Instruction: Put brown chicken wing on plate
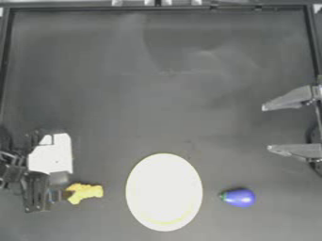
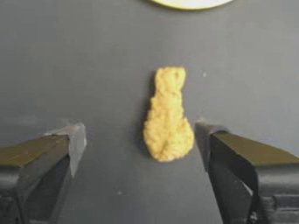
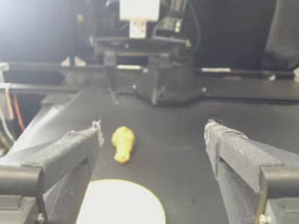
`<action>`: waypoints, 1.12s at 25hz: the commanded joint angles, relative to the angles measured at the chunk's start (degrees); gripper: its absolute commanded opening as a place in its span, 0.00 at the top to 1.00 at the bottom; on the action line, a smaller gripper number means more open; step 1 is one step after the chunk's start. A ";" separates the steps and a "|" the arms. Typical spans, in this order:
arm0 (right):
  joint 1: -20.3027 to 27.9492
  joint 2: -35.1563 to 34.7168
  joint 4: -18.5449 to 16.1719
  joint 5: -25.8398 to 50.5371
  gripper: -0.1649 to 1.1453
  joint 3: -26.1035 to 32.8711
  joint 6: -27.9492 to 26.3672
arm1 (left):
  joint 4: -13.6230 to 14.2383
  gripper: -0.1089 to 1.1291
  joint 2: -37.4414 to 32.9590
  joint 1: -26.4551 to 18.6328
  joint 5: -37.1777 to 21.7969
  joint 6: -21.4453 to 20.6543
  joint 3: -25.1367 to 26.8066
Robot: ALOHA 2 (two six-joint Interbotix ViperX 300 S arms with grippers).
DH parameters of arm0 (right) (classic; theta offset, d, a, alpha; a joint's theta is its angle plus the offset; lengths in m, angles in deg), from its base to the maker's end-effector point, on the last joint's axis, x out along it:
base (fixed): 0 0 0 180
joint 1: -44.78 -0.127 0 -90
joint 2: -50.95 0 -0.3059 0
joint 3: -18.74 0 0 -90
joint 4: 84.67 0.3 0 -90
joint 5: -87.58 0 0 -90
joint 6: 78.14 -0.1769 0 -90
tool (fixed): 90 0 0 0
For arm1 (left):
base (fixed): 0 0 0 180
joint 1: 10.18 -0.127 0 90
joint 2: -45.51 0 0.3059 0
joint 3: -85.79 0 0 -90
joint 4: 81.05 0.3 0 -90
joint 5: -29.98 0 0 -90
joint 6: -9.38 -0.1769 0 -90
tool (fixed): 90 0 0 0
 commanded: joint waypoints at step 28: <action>0.00 -0.44 0.09 -0.70 0.11 0.35 0.00 | -0.79 0.08 18.54 2.72 8.35 8.61 -0.97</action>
